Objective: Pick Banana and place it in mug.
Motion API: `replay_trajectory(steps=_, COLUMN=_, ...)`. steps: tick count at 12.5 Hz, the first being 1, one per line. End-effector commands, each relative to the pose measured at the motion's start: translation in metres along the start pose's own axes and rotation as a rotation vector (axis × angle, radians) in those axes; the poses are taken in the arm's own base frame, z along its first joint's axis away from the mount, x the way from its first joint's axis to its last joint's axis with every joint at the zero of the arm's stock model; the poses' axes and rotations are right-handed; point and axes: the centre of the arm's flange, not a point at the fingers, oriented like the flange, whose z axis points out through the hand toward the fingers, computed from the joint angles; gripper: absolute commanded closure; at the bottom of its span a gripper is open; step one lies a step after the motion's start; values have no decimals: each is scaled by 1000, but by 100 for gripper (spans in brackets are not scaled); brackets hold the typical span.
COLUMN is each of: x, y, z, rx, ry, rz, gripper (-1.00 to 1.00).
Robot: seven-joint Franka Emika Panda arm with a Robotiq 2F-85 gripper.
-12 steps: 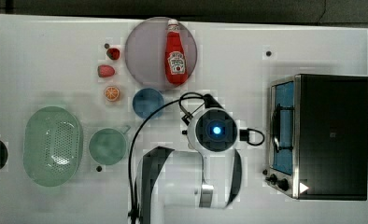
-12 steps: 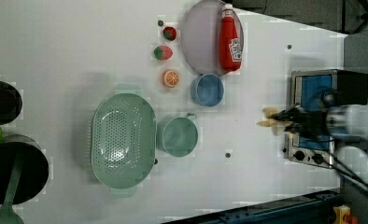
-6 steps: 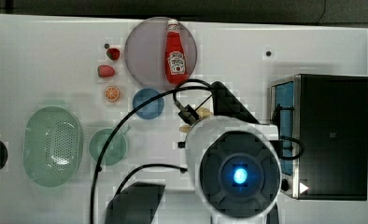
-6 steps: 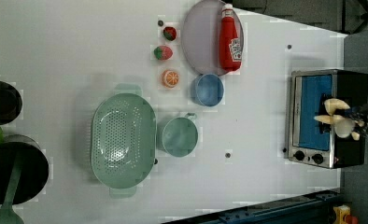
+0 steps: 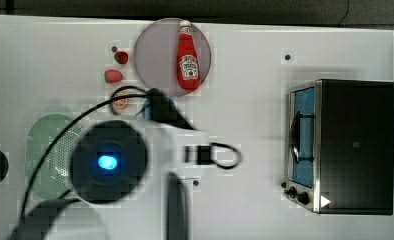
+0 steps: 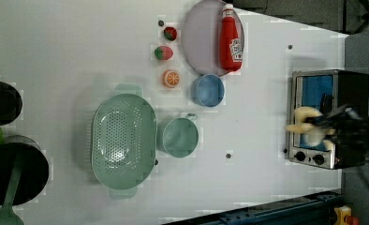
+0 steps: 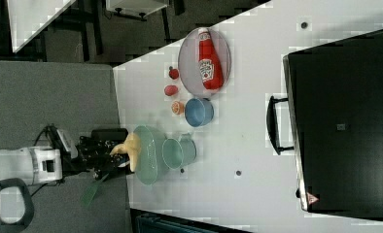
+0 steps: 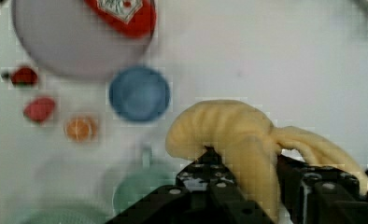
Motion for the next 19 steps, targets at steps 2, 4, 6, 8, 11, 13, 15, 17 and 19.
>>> replay_trajectory(steps=2, x=-95, y=-58, z=21, rx=-10, ry=-59, rz=41, gripper=32)
replay_trajectory(steps=4, x=-116, y=-72, z=44, rx=-16, ry=-74, rz=98, gripper=32)
replay_trajectory(steps=6, x=-129, y=-85, z=79, rx=2, ry=-71, rz=135, gripper=32)
replay_trajectory(steps=8, x=-134, y=-90, z=119, rx=23, ry=-76, rz=195, gripper=32)
replay_trajectory(steps=11, x=-130, y=-96, z=176, rx=35, ry=-106, rz=221, gripper=32)
replay_trajectory(steps=13, x=-124, y=-101, z=206, rx=38, ry=-116, rz=220, gripper=32)
replay_trajectory(steps=15, x=-117, y=-105, z=231, rx=47, ry=-109, rz=209, gripper=24)
replay_trajectory(steps=17, x=-115, y=-108, z=247, rx=60, ry=-106, rz=202, gripper=-18)
replay_trajectory(steps=19, x=-111, y=-107, z=247, rx=65, ry=-104, rz=210, gripper=-63)
